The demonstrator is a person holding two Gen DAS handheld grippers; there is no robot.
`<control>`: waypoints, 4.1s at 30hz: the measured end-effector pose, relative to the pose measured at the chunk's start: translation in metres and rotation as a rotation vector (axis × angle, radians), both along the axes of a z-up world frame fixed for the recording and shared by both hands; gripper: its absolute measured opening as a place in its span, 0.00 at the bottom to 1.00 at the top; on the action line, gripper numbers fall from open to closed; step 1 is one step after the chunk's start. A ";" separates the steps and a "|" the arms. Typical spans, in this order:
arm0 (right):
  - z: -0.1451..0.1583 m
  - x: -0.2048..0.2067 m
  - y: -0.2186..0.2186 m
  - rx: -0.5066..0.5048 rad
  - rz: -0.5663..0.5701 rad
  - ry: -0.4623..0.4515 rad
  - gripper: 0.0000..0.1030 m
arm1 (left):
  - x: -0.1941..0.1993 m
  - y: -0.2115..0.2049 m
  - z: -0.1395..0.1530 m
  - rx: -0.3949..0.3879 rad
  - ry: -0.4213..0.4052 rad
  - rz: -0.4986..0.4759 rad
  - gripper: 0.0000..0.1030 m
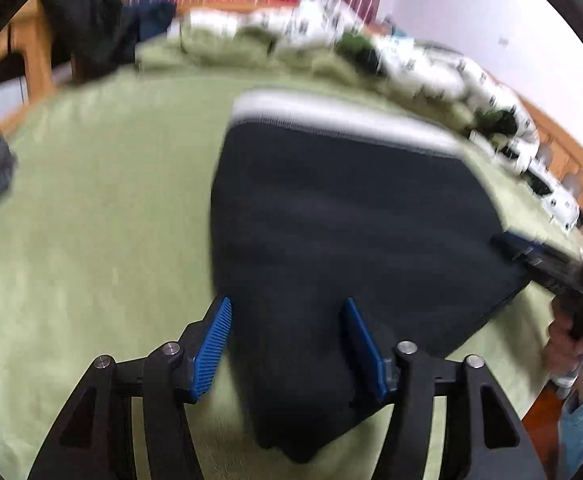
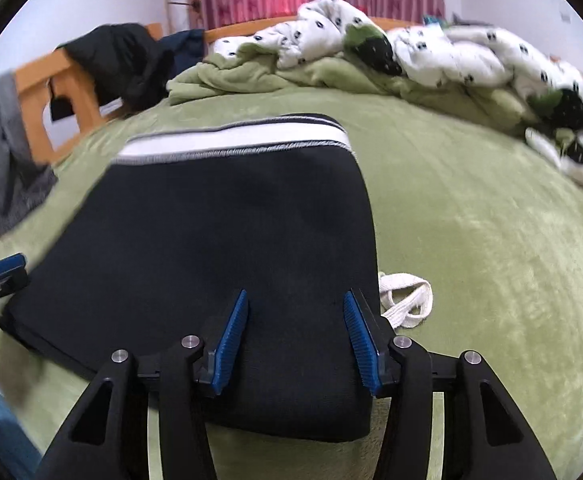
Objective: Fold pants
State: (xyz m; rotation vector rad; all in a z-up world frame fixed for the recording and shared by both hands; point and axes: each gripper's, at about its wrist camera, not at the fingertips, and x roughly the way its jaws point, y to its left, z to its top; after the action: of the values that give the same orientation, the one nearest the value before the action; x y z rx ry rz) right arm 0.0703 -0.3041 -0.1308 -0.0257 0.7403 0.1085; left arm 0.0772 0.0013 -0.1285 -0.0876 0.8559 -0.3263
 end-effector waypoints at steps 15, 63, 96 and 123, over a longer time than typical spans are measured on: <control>0.056 0.121 0.015 0.025 0.060 -0.073 0.46 | 0.119 -0.032 0.068 0.022 -0.136 -0.042 0.56; 0.014 0.045 -0.027 0.076 0.029 0.117 0.47 | 0.047 -0.028 0.012 0.064 0.102 -0.081 0.54; -0.002 -0.045 -0.011 0.044 -0.030 0.180 0.47 | -0.046 0.020 -0.004 0.104 0.014 -0.101 0.13; 0.036 -0.056 -0.030 0.050 0.006 0.035 0.48 | -0.075 0.042 0.018 0.075 -0.057 0.009 0.19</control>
State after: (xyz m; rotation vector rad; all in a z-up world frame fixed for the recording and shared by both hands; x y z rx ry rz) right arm 0.0141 -0.3342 -0.0950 0.0221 0.7723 0.1338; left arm 0.0023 0.0438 -0.1106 -0.0123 0.8103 -0.2869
